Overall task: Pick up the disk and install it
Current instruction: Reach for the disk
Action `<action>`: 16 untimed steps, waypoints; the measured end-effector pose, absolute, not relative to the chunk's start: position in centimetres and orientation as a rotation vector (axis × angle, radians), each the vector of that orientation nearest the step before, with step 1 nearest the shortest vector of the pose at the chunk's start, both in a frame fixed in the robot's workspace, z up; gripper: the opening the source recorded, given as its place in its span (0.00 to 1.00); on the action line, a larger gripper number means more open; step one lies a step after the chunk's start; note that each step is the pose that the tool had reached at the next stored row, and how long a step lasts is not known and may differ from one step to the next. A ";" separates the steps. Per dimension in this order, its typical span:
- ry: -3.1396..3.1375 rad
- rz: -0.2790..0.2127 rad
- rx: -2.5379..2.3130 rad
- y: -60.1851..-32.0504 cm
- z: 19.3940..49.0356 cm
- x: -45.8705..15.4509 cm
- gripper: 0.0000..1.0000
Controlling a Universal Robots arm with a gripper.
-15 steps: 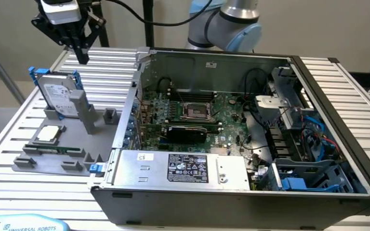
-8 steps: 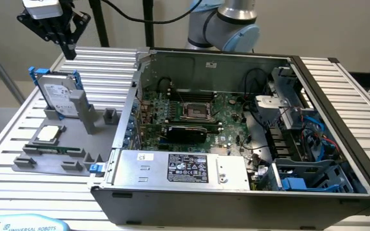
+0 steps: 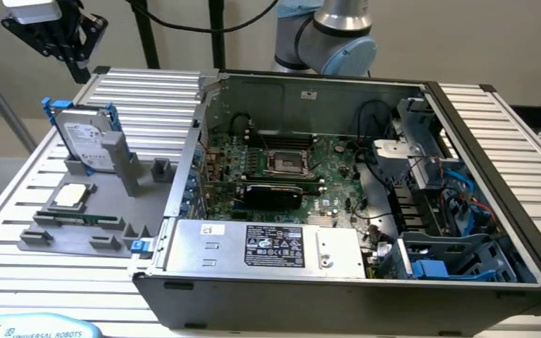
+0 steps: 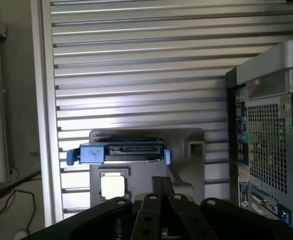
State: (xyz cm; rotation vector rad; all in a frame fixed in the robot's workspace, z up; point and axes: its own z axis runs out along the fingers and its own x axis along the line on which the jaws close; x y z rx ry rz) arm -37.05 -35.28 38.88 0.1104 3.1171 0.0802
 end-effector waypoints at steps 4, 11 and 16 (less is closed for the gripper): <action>3.117 0.080 0.111 -35.1 38.6 -38.9 0.11; 3.117 0.080 0.111 -34.6 38.2 -42.1 0.11; 3.121 0.080 0.111 -33.4 38.1 -43.3 0.11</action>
